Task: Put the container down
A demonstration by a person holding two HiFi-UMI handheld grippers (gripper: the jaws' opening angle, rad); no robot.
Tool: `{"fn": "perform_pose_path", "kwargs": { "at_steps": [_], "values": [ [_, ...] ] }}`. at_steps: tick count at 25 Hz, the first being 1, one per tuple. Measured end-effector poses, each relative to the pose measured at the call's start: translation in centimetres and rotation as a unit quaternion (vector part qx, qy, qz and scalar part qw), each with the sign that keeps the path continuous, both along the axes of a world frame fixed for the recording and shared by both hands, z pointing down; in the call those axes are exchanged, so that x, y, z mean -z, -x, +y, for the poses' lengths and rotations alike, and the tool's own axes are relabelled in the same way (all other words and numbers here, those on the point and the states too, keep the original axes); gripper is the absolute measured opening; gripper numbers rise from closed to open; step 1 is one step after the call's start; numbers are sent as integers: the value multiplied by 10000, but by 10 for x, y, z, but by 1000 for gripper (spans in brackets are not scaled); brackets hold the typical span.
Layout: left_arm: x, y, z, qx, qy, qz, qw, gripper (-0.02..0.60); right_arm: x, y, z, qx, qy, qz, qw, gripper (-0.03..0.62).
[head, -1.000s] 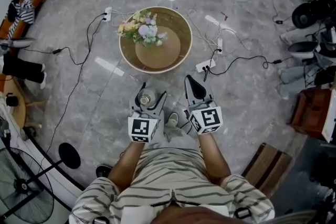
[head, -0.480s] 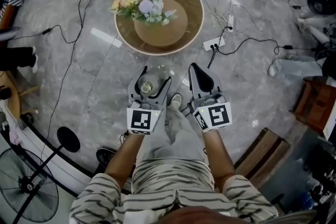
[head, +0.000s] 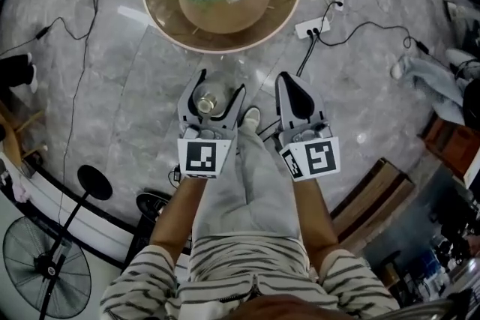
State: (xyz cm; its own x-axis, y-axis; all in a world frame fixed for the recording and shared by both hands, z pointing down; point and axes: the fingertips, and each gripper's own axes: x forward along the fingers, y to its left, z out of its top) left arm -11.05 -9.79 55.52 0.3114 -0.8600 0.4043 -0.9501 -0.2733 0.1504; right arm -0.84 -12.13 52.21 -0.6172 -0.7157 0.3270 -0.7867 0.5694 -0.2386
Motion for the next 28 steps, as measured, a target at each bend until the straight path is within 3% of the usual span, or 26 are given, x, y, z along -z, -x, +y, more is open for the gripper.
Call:
{"fn": "perform_pose_path", "kwargs": {
  "at_steps": [17, 28],
  "values": [
    [-133, -2, -51, -413, 364, -509, 9972, 328, -112, -14, -30, -181, 473, 107, 9987, 8],
    [-205, 6, -76, -274, 516, -545, 9968, 328, -168, -14, -30, -296, 699, 168, 9970, 9]
  ]
}}
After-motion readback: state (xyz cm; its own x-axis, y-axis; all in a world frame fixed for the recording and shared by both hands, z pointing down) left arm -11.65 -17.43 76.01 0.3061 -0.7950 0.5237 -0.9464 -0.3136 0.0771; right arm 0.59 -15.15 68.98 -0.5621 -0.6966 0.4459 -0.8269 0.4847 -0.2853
